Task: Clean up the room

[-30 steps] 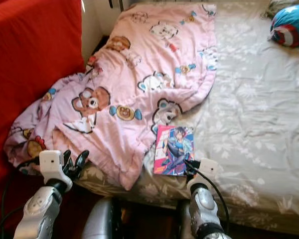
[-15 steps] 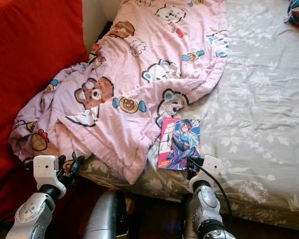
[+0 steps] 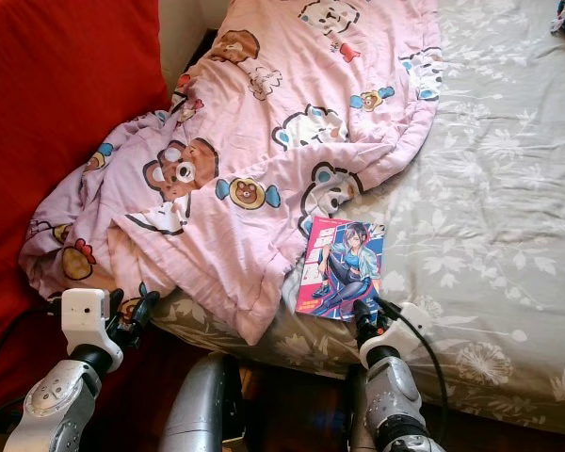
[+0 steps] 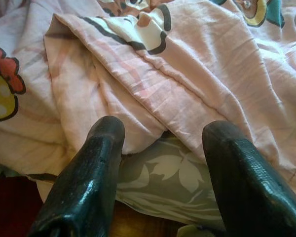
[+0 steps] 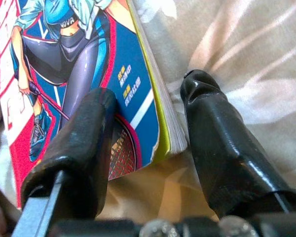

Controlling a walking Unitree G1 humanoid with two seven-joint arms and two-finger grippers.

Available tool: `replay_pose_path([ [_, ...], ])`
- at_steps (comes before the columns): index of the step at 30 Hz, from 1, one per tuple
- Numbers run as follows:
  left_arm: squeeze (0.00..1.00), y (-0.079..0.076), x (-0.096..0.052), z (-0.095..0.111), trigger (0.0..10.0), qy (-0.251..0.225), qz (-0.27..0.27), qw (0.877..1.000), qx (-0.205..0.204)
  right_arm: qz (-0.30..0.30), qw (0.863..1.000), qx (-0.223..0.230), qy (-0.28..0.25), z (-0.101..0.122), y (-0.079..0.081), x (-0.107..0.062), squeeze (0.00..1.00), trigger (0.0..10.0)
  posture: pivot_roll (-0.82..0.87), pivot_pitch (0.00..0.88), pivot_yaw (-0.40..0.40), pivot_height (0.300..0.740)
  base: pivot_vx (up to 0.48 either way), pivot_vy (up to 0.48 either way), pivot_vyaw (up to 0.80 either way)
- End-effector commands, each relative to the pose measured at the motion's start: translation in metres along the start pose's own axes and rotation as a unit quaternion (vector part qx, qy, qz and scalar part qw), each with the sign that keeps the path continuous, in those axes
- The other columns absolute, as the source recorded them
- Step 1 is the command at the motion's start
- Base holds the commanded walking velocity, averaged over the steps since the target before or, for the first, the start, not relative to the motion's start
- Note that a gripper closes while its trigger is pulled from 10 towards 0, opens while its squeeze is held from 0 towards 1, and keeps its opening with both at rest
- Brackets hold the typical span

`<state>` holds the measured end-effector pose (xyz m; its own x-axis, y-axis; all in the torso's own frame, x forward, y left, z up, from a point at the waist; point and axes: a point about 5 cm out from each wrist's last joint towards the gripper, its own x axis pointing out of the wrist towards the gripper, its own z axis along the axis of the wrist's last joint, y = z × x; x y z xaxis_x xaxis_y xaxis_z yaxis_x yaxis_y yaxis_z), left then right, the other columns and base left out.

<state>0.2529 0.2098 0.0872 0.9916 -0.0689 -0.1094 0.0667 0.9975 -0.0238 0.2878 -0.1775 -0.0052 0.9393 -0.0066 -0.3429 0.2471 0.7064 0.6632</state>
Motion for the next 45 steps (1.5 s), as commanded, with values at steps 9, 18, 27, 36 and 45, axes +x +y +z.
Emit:
replay_pose_path([
  [9,0.0,0.008,-0.004,-0.002,10.0,0.017,0.008,1.0,0.018,0.032,0.994,0.054,0.089,-0.043,0.002,-0.013,0.0,10.0,0.15,0.278,0.165,0.602,0.0,0.0,0.0],
  [18,0.0,0.007,-0.001,-0.002,10.0,0.016,0.005,1.0,0.024,0.031,0.995,0.057,0.079,-0.041,0.005,-0.011,0.0,0.0,0.15,0.27,0.161,0.602,0.0,0.0,0.0],
  [27,0.0,0.006,0.002,-0.002,10.0,0.014,0.005,1.0,0.022,0.017,0.997,0.056,0.054,-0.033,-0.001,-0.011,0.0,0.0,0.14,0.265,0.154,0.602,0.0,0.0,0.0],
  [36,0.0,0.005,0.003,-0.003,10.0,0.013,0.007,1.0,0.019,-0.009,0.998,0.064,0.017,-0.035,-0.011,-0.019,0.0,0.0,0.12,0.261,0.145,0.602,0.0,0.0,0.0],
  [45,0.0,0.003,0.006,-0.004,10.0,0.012,0.008,1.0,0.017,-0.022,0.997,0.064,-0.04,-0.037,-0.014,-0.032,0.0,0.0,0.1,0.255,0.136,0.602,0.0,0.0,0.0],
])
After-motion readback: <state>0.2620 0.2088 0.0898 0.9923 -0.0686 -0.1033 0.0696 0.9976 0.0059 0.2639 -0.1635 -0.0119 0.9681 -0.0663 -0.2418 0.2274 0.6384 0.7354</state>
